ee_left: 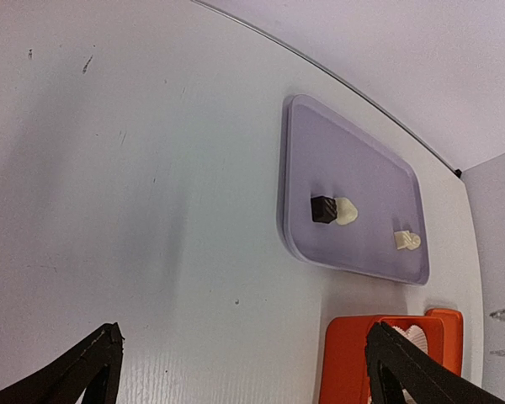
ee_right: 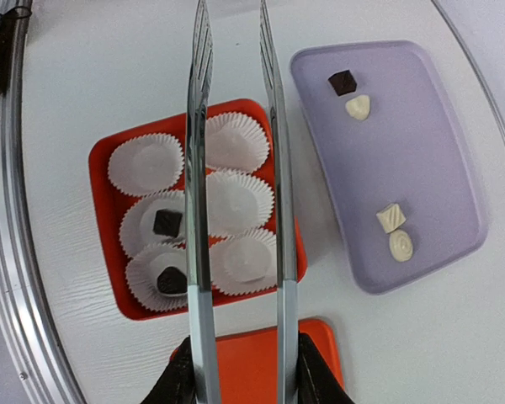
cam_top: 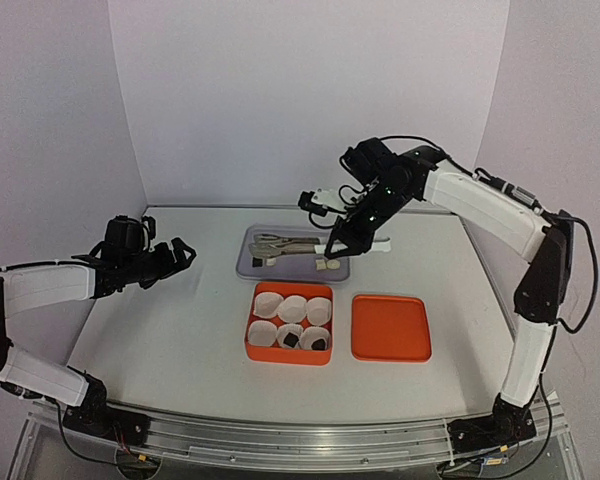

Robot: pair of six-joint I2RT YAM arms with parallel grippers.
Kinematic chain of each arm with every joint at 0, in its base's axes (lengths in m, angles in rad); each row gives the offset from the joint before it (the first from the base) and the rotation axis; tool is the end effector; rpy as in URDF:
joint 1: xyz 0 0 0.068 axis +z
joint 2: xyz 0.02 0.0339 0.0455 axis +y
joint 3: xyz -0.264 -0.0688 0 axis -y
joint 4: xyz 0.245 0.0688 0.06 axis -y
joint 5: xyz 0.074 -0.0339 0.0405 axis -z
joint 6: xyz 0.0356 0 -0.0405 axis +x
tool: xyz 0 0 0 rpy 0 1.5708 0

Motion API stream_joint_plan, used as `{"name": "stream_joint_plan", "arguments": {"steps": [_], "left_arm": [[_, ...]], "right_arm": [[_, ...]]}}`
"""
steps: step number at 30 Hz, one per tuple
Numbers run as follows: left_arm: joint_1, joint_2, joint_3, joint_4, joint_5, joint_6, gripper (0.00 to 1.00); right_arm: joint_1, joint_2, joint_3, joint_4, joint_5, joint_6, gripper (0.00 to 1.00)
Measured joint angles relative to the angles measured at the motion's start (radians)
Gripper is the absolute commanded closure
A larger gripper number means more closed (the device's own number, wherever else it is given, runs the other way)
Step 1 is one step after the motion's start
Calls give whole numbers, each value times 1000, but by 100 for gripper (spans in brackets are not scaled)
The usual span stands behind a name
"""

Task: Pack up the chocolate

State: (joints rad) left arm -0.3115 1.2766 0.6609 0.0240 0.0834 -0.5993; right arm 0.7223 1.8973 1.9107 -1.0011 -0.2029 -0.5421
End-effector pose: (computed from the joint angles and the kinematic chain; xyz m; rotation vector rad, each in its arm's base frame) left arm 0.2551 -0.0853 0.2126 -0.2701 2.2088 -0.6047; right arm 0.3020 0.2756 0.3359 -1.5758 2.0190 0.3287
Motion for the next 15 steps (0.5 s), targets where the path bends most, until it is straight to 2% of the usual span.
{"name": "stream_joint_plan", "arguments": {"steps": [7, 15], "left_arm": [[0, 0, 23, -50, -1, 0, 0], [0, 0, 38, -87, -10, -1, 0]], "right_arm": [[-48, 288, 257, 20, 31, -89, 69], [-52, 470, 430, 12, 73, -168, 64]]}}
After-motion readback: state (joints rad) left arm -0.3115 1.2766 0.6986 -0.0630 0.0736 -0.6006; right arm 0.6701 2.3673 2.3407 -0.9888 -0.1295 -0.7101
